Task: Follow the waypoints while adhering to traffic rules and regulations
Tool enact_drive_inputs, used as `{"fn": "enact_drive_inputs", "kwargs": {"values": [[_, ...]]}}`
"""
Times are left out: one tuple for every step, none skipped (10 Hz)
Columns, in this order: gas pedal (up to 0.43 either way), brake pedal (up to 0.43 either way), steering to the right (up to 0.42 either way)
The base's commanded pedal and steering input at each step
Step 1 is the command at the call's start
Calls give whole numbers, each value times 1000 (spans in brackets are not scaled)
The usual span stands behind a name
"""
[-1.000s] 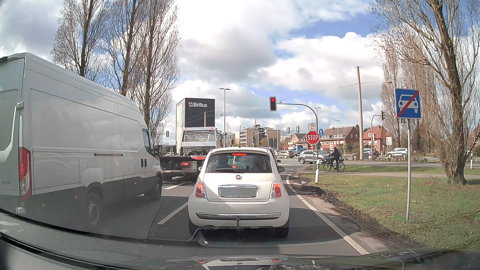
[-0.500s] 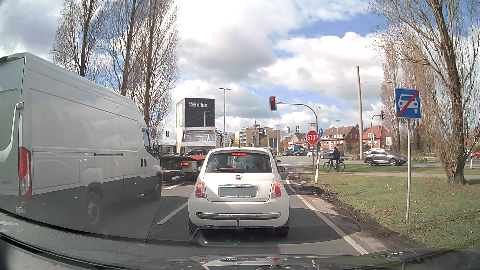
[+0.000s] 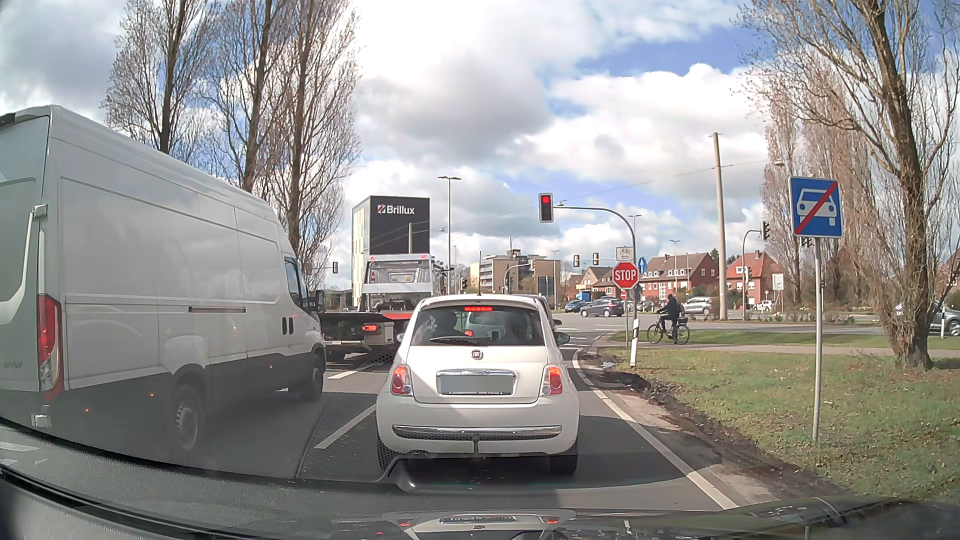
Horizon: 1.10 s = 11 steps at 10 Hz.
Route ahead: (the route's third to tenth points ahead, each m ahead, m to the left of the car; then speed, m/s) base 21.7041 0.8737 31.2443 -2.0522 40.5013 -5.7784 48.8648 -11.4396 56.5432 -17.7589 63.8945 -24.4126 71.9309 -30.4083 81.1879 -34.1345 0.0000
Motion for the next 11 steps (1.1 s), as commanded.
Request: {"fn": "enact_drive_inputs", "kwargs": {"values": [[0,287,1],[0,287,1],[0,293,1],[0,287,1],[0,287,1],[0,293,1],[0,287,1],[0,287,1],[0,287,1],[0,287,1],[0,287,1]]}}
